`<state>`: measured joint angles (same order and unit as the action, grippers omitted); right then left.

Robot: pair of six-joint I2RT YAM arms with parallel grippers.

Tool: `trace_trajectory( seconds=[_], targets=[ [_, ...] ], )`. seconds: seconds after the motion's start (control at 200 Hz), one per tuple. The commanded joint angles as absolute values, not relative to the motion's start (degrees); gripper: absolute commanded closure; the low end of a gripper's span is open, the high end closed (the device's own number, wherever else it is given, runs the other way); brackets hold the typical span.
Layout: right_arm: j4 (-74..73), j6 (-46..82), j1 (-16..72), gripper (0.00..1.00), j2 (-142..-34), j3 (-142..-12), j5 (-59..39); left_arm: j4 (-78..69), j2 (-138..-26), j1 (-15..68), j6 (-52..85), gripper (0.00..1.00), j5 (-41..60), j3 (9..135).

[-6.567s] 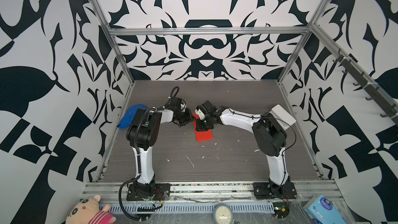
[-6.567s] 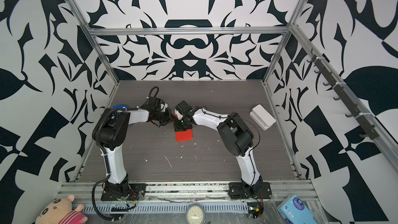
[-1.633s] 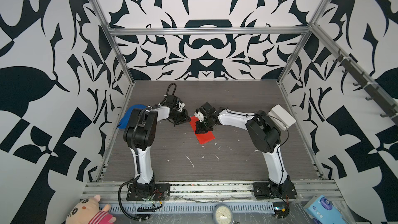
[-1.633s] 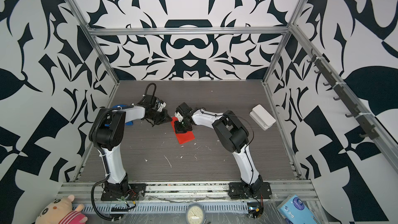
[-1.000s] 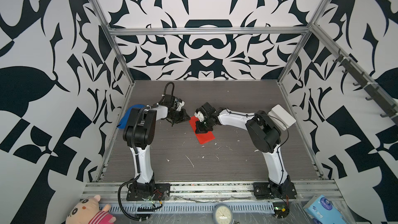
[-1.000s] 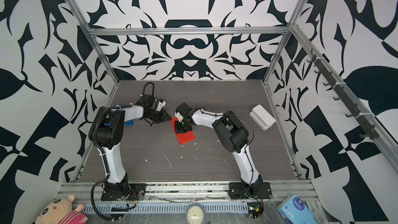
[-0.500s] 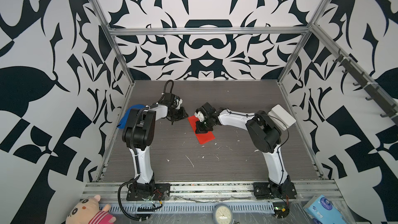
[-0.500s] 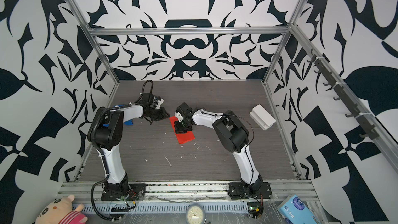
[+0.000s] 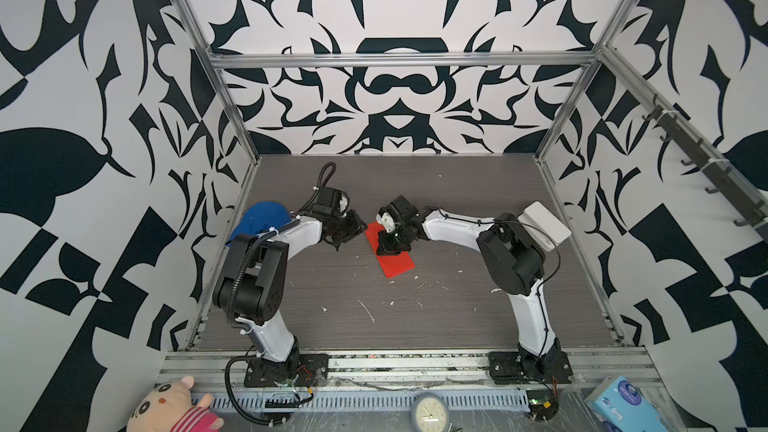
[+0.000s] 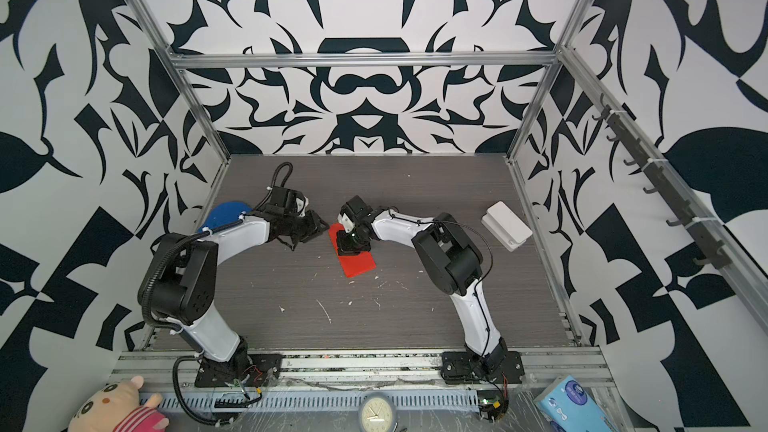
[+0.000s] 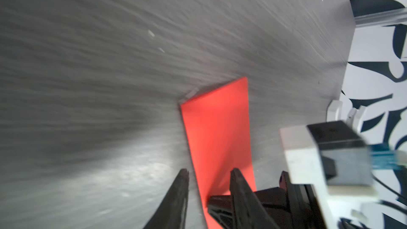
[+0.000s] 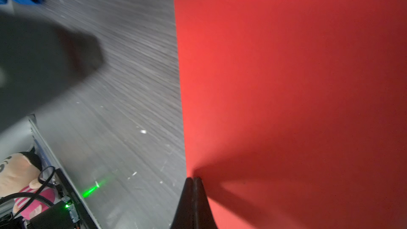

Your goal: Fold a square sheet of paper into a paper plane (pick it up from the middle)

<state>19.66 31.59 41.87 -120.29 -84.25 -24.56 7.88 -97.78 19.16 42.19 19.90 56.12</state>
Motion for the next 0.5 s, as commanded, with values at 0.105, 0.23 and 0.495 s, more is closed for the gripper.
trace_trajectory(
  seconds=[0.105, 0.23, 0.495],
  targets=[
    [19.65, 29.86, 40.96, 1.0, -114.26, -81.49, -22.72, 5.2, -100.12, 22.84, 49.45, 0.73, 18.58, 57.3],
    [20.21, 29.62, 41.04, 1.0, -114.09, -80.12, -23.01, 6.11, -102.91, 22.77, 48.89, 0.84, 17.27, 58.73],
    [21.25, 28.67, 42.06, 1.0, -115.9, -80.71, -23.54, 7.42, -105.25, 22.8, 47.77, 0.89, 14.37, 58.5]
  ],
)
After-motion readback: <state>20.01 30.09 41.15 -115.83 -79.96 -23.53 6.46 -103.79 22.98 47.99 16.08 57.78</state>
